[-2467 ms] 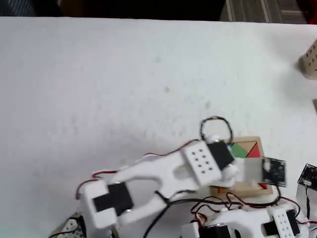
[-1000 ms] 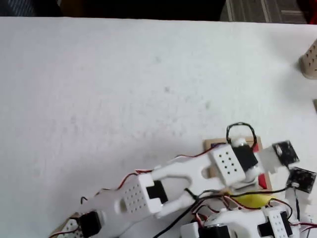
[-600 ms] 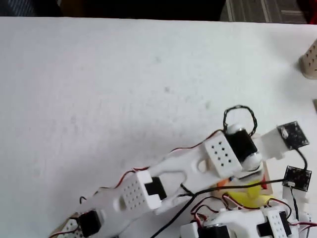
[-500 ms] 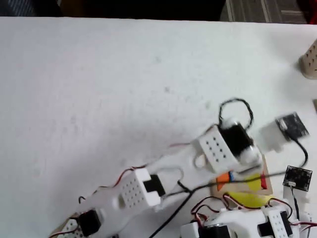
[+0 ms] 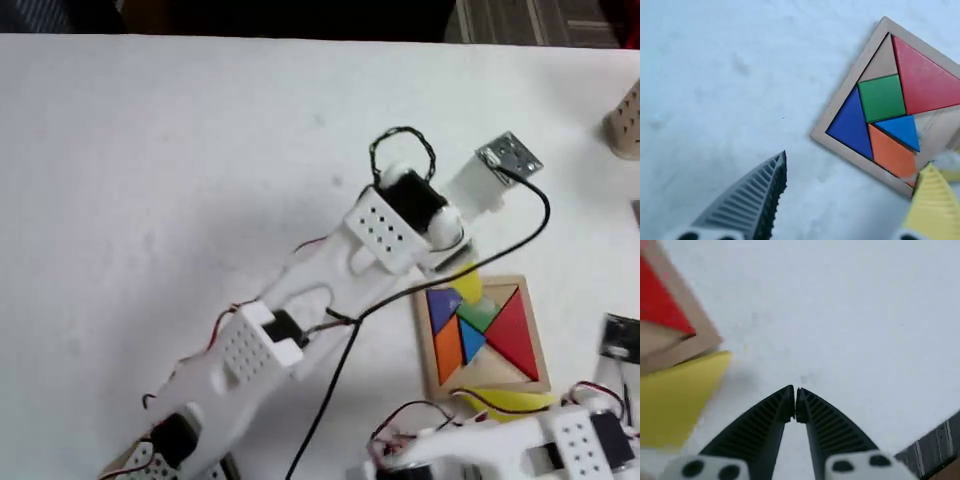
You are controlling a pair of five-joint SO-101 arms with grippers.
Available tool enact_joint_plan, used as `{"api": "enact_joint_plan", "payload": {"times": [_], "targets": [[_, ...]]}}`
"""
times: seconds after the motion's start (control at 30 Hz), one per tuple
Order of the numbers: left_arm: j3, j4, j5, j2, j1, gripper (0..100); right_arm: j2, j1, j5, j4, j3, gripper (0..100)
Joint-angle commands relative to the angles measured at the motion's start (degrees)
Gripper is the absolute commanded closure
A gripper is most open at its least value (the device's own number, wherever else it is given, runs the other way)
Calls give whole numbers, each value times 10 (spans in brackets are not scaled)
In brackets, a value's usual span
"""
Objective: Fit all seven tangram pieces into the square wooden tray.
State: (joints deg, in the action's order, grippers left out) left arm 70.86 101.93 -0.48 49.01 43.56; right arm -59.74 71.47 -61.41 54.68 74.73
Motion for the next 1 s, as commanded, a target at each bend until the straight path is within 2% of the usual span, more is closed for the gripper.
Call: {"api": "enact_joint_plan", "payload": {"times": [0.0, 0.1, 0.23, 0.3, 0.47, 0.63, 0.73, 0.97], "targets": [[29, 7, 8, -16, -23, 596, -124, -41, -68, 149, 13, 981], [21, 7, 7, -15, -27, 635, -243, -61, -91, 214, 76, 981], [-26, 7, -8, -44, -23, 828, -410, -54, -89, 256, 142, 981], [-55, 7, -31, -76, -22, 870, -447, -35, -79, 261, 152, 981], [-192, 4, -33, -175, -26, 820, -371, -39, -101, 244, 151, 982], [-327, -20, -33, -270, -26, 819, -294, -40, -129, 233, 132, 982], [-432, -77, -33, -310, -26, 819, -218, -41, -150, 247, 95, 982], [-670, -232, -33, -403, -44, 819, 20, -32, -286, 313, -17, 982]]}}
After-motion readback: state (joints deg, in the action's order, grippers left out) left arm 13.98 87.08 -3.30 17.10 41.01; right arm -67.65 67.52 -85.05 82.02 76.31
